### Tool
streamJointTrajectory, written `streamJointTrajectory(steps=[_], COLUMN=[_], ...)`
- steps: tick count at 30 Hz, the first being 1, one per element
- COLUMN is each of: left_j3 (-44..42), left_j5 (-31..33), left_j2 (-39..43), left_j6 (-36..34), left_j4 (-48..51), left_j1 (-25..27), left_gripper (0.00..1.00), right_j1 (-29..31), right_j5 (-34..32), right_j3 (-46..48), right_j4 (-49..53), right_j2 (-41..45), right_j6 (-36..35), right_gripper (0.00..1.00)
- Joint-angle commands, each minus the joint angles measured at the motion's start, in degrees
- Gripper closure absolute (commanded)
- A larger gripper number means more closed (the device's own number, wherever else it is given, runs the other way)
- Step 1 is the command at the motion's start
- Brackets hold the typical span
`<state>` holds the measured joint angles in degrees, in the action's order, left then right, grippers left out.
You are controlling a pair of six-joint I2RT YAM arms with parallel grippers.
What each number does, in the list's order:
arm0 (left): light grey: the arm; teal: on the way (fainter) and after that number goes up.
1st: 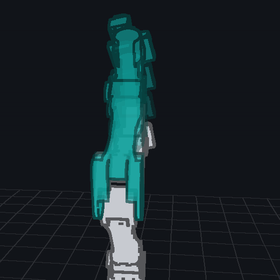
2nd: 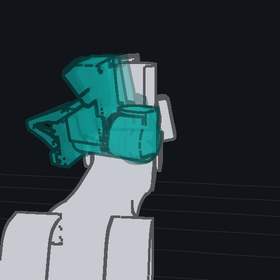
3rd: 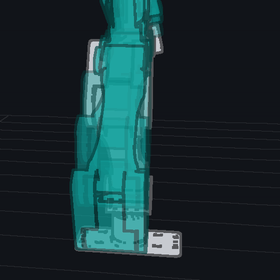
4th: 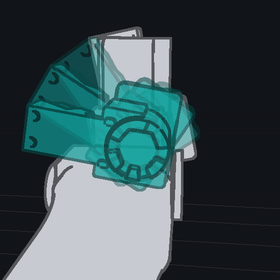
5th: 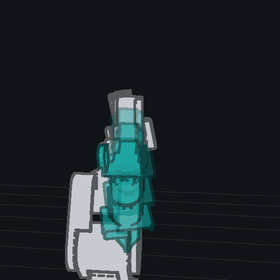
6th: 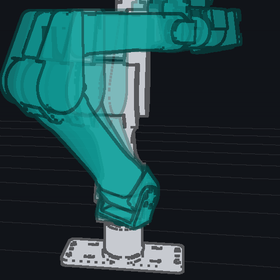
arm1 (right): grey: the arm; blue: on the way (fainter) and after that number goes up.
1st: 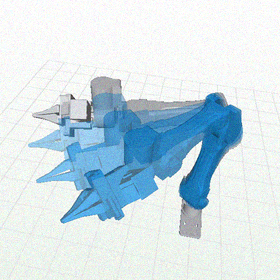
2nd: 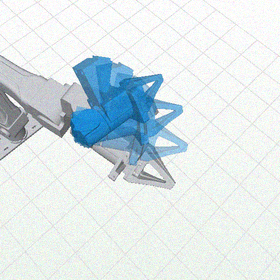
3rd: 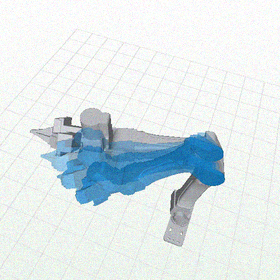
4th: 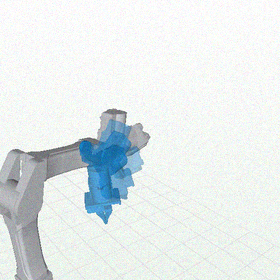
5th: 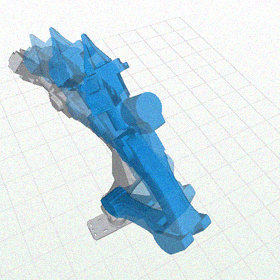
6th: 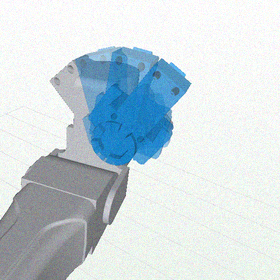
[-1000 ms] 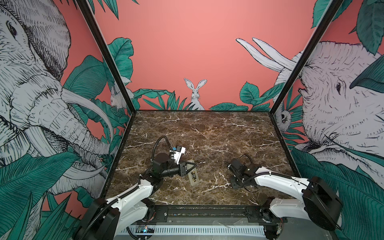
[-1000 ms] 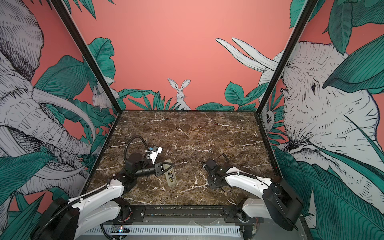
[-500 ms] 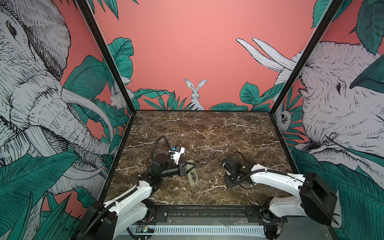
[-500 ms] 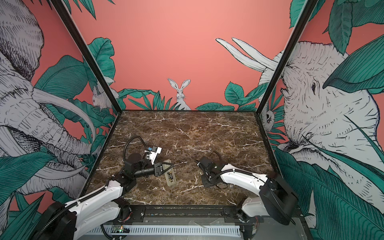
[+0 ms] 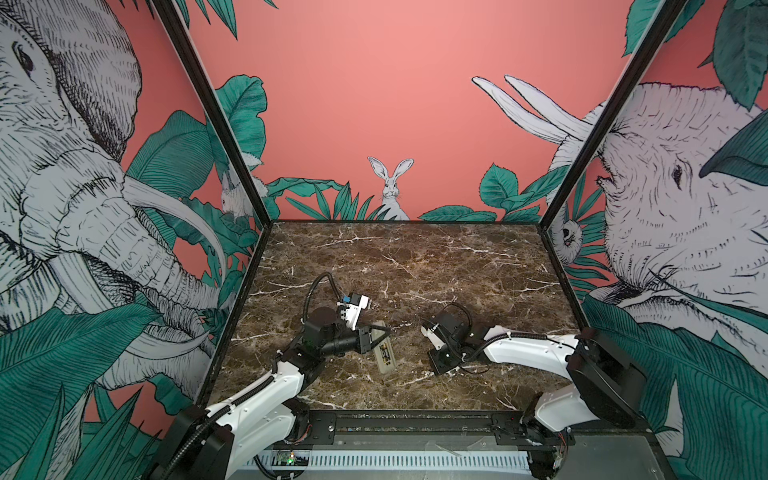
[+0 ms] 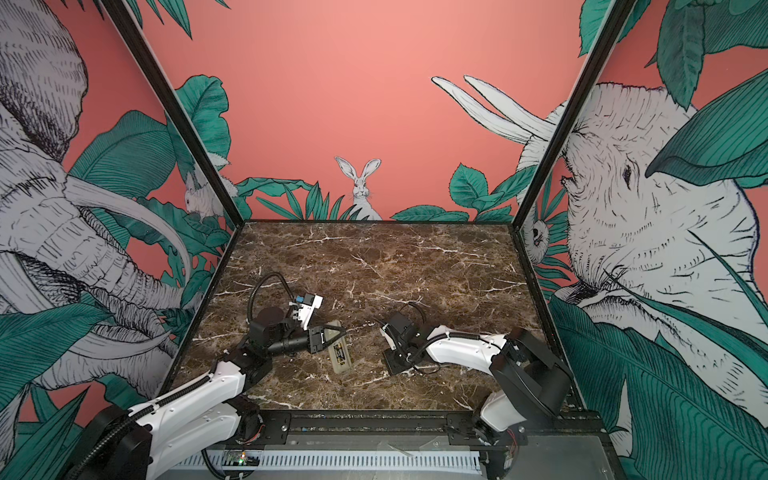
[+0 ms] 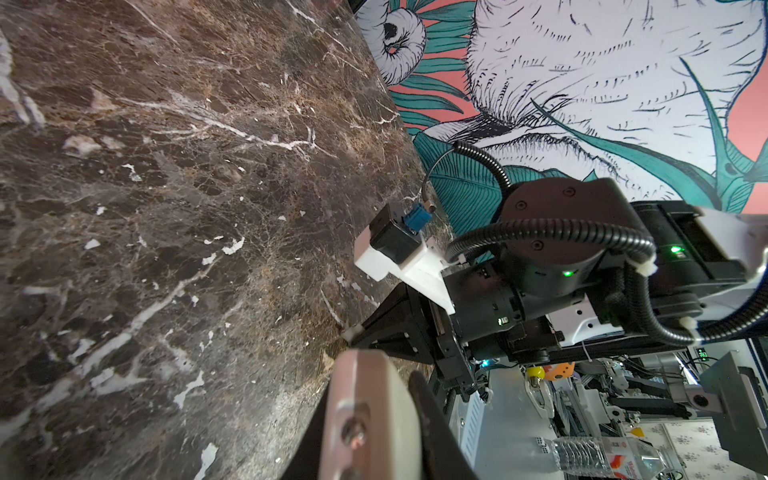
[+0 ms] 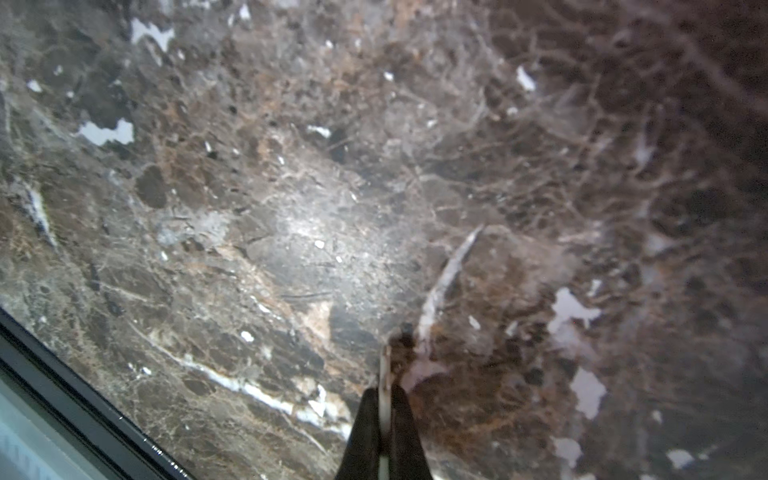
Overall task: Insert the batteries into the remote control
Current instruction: 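Lift the grey cover with the right gripper toward the remote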
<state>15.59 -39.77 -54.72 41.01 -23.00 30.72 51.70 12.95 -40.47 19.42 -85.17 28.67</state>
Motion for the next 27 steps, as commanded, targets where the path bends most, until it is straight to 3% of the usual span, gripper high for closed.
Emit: streamJointTrajectory(steps=[1, 7, 15, 20, 27], left_j3=[0.3, 0.0, 0.0, -0.1, 0.0], left_j5=[0.2, 0.3, 0.4, 0.6, 0.6], left_j2=[0.0, -1.0, -1.0, -0.4, -0.3], left_j6=[-0.9, -0.5, -0.5, -0.5, -0.5], left_j4=[-0.3, -1.4, -1.2, -0.8, -0.6], left_j1=[0.1, 0.1, 0.0, 0.1, 0.1], left_gripper=[1.0, 1.0, 1.0, 1.0, 1.0], right_j1=[0.2, 0.2, 2.0, 4.9, 6.8], right_j5=[0.1, -3.7, -8.7, -11.4, -13.6], right_j3=[1.9, 1.1, -2.1, -4.0, -5.6], right_j4=[-1.0, 3.1, 9.1, 11.8, 14.0], right_j2=[-0.2, 0.4, 1.6, 1.0, -1.5], right_j6=[-0.1, -0.9, -2.3, -1.9, -1.5], right_gripper=[0.92, 0.76, 0.47, 0.41, 0.42])
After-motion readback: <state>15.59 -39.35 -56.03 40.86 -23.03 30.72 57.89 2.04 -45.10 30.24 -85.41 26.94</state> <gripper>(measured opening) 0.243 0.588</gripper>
